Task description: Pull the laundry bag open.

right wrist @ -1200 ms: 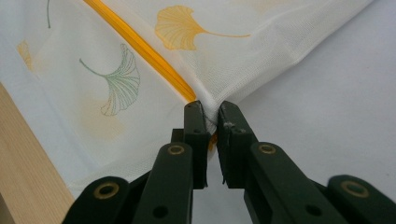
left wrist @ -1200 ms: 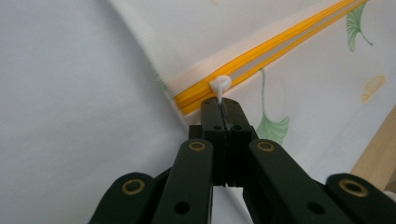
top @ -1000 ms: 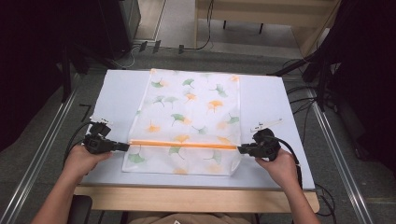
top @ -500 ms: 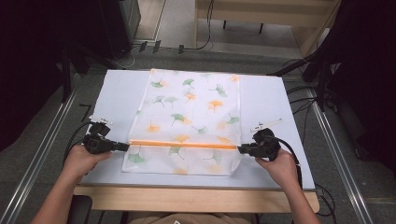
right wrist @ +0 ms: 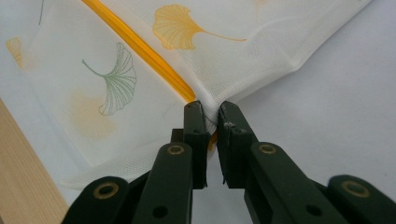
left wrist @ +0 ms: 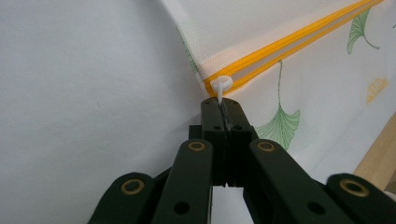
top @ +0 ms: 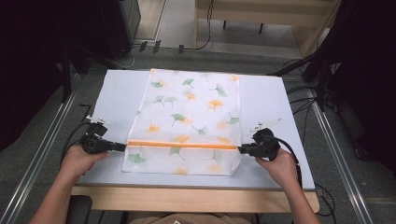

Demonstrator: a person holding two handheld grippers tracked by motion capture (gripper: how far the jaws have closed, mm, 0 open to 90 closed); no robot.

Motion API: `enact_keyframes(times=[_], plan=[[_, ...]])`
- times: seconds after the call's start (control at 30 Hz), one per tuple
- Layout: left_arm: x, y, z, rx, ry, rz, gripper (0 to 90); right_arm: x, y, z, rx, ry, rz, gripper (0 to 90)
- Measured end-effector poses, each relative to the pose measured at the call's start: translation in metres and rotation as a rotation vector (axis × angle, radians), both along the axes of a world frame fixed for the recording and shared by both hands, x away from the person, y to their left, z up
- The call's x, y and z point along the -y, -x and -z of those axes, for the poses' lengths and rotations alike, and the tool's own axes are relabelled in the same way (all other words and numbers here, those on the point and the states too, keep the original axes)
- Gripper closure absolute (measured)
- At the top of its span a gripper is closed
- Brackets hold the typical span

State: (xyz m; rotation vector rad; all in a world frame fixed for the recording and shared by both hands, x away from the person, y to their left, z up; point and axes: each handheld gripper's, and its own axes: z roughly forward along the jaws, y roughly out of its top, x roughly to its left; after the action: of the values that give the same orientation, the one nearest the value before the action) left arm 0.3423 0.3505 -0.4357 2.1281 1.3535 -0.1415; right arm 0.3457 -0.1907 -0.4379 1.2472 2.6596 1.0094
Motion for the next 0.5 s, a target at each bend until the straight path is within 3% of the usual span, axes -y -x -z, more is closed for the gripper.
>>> enact_keyframes(times=[0.5], plan=[[0.012,0.000,0.003,-0.015,-0.002,0.042,89.9,0.009,-0.010,0.015,-0.018,0.018,0.035,82.4]])
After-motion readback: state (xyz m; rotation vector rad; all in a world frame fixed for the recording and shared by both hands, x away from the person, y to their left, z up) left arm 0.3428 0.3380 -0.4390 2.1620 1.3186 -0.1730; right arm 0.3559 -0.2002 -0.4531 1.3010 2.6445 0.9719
